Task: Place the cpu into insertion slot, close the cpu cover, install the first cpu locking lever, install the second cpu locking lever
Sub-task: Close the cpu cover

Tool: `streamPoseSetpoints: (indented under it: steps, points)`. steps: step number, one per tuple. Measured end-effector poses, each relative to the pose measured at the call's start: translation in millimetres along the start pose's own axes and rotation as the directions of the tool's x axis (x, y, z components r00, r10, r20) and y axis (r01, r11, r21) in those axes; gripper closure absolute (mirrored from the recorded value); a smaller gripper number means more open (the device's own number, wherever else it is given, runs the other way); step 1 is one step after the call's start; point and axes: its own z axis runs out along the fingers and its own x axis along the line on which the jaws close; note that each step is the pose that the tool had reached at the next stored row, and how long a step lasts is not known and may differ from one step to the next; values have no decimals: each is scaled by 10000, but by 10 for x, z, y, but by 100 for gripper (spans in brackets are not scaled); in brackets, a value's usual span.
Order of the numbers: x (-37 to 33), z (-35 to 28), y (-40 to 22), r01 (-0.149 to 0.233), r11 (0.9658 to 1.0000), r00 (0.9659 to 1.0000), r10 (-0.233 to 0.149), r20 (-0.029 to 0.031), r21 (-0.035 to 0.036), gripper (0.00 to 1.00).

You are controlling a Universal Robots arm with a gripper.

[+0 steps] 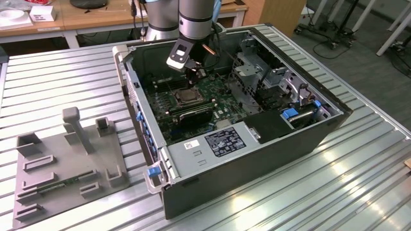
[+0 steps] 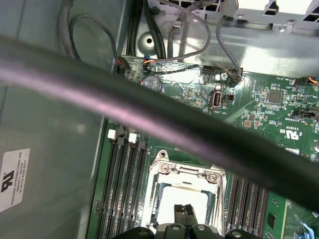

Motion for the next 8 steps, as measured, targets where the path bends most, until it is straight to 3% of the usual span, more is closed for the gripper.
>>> streamPoseSetpoints:
  steps: [5,8]
  points:
    - [0,0,0,22,10000,10000,-22,0,1,89]
    - [0,0,0,278,9996,9996,-278,-7,9,89]
